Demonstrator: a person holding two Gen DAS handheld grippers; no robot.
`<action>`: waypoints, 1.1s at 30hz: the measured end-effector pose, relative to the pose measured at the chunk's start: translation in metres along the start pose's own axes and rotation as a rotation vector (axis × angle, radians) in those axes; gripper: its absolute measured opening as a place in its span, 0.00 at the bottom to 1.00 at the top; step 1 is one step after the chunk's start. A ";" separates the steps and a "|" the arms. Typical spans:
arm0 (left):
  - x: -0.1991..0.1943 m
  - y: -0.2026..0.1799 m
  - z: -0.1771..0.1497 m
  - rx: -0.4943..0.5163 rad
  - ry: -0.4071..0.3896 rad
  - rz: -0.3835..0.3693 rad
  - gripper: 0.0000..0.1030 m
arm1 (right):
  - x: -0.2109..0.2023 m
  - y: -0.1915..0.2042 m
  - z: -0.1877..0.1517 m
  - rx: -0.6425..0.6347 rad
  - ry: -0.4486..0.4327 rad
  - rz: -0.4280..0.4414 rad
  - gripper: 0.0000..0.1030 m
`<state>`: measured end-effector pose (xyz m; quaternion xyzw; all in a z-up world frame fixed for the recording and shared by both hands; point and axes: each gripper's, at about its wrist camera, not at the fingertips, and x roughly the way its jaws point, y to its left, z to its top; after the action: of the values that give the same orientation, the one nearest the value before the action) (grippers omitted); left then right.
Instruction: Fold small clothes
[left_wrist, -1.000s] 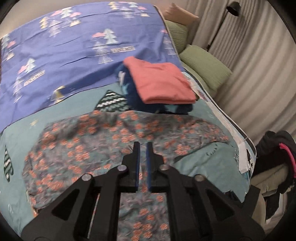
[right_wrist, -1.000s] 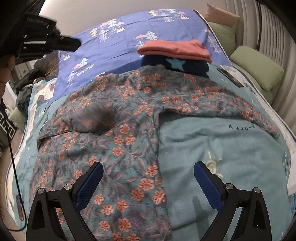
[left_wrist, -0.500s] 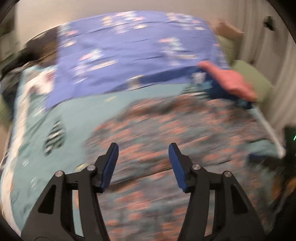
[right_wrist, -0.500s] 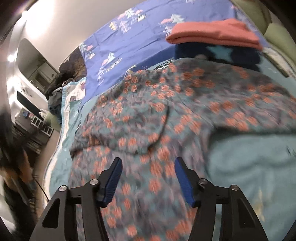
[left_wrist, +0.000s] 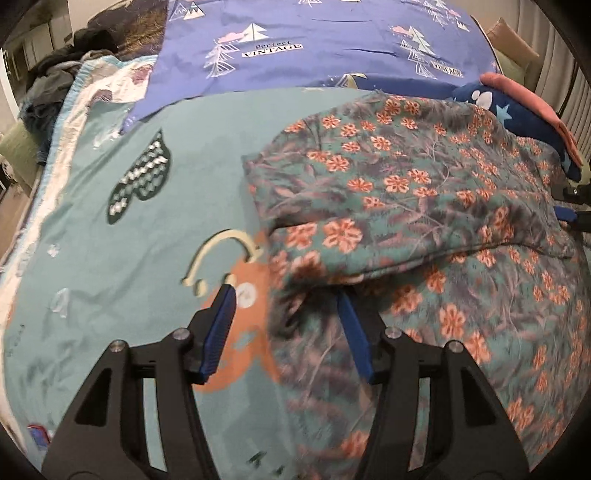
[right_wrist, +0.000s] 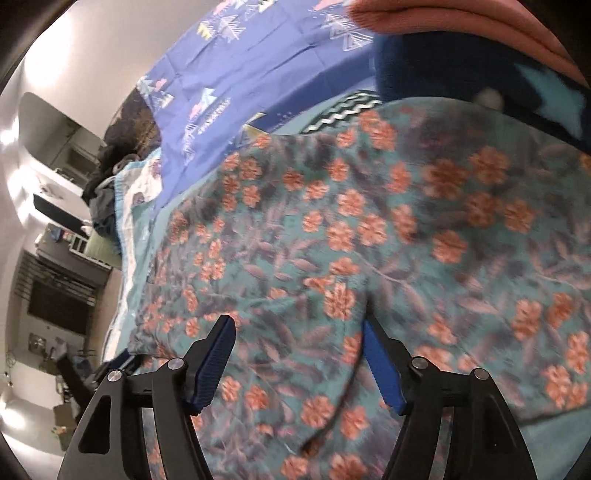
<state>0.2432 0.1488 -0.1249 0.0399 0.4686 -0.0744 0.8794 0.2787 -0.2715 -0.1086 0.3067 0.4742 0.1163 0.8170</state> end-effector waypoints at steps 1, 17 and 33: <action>0.000 0.000 -0.001 -0.003 -0.008 0.007 0.57 | 0.001 0.003 0.001 -0.006 -0.006 0.004 0.26; -0.039 0.003 -0.029 0.019 -0.081 0.102 0.23 | -0.037 -0.018 0.008 0.030 -0.131 -0.092 0.39; 0.050 0.048 0.067 -0.275 0.026 -0.207 0.03 | -0.020 0.001 -0.047 -0.113 0.007 -0.079 0.27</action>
<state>0.3335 0.1817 -0.1290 -0.1284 0.4872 -0.0993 0.8581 0.2280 -0.2620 -0.1109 0.2408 0.4813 0.1116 0.8354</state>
